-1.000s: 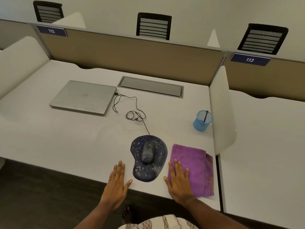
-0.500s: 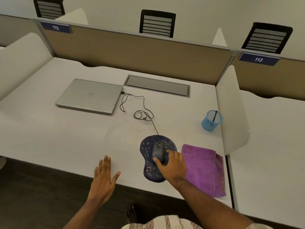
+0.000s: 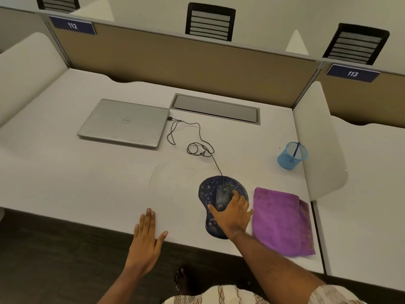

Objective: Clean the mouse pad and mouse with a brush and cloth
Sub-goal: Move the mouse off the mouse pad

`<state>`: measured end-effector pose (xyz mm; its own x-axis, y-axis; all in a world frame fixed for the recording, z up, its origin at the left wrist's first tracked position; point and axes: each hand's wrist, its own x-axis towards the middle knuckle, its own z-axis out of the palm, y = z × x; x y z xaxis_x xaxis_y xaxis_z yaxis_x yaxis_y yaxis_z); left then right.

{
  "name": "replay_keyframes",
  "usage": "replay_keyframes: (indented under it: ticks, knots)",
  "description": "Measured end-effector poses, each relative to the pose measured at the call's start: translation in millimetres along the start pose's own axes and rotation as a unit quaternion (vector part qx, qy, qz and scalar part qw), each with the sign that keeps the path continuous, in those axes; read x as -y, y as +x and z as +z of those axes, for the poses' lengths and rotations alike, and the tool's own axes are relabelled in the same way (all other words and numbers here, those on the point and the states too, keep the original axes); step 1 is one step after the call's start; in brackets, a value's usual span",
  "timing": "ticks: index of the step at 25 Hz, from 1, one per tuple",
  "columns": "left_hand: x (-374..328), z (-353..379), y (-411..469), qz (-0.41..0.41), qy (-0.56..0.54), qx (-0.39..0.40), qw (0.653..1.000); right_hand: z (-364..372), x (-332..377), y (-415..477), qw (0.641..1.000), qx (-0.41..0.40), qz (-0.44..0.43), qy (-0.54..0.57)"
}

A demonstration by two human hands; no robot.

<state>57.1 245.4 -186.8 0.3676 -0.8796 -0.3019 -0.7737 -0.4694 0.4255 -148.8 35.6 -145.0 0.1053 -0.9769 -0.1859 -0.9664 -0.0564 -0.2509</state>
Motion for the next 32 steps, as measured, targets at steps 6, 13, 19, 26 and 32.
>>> replay_keyframes:
  ticks: [6,13,19,26,32]
  knots:
    - [7,4,0,0.011,0.003,-0.016,1.000,5,8,2,1.000,-0.001,0.025,0.013]
    - [10,8,2,0.011,0.008,-0.029,0.999,7,10,6,0.999,0.001,0.039,0.021]
    - [9,9,2,0.009,0.009,-0.035,0.999,6,11,5,0.998,-0.020,0.038,0.034]
    - [9,11,2,0.008,0.014,-0.044,0.999,-1,22,1,0.992,-0.091,-0.014,0.085]
    - [11,14,3,0.008,0.020,-0.054,0.998,2,66,-3,0.981,-0.118,-0.070,0.137]
